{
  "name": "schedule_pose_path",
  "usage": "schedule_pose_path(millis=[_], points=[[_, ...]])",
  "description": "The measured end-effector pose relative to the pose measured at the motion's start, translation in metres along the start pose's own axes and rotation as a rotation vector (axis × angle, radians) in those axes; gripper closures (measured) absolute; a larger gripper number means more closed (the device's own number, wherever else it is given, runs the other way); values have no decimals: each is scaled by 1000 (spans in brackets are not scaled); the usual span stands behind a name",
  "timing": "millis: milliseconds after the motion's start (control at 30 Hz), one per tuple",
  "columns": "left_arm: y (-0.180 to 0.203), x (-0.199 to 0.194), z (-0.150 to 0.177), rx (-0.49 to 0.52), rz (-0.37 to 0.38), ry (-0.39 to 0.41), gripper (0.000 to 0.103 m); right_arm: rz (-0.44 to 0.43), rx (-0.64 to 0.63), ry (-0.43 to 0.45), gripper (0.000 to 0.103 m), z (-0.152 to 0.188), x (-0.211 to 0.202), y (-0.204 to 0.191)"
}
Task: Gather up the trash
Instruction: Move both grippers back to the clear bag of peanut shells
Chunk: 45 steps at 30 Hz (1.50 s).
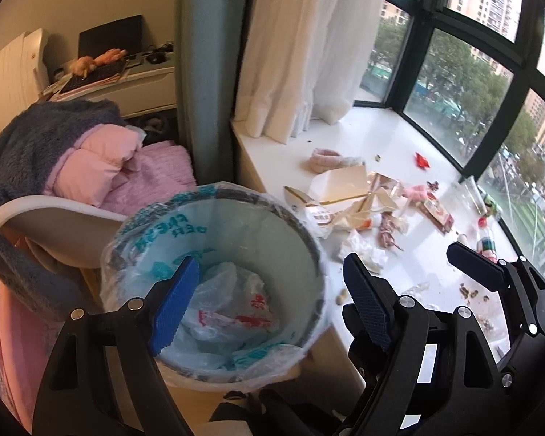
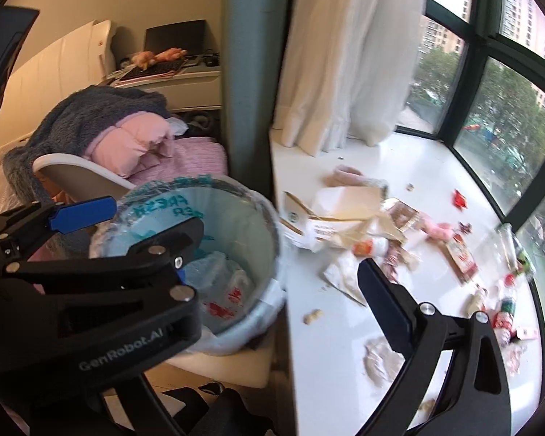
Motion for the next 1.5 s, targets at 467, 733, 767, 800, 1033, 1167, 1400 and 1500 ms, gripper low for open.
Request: schedule_pose_path(millis=[467,733,767,800,1033,1167,1400,1500], points=[[166,-3,58,277,197,-51,24,258,275,-84,10,105,-62,132],[265,-19,102,456,269,-35,24,343,379,-106,10,170,-100,202],[272,-20,108,467,284,-41,24,348,391,-110,10,177,-102,207],[279,-19,114,481,292,-52,24,346,404,-117,10,185,-102,210],[293,-8,140,570,230,-145,24,282,543,-188,10,225,-93,221],[297,16,149,580,196,-234,24,270,549,-248,10,236,-83,221],[336,58,177,726,217,-345,24,284,563,-396,10,258,-49,232],[345,78,188,777,220,-433,24,278,579,-438,10,270,-36,234]])
Point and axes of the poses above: each gripper's, at about its wrist camera, not at the fingertips, and x roughly the way its jaws point, y to its right, z to its underside, the point moved 2 cm from there along x, roughly the way its jaws point, and after that the axes turned 8 degrees about -x, right-handed, at the moved point
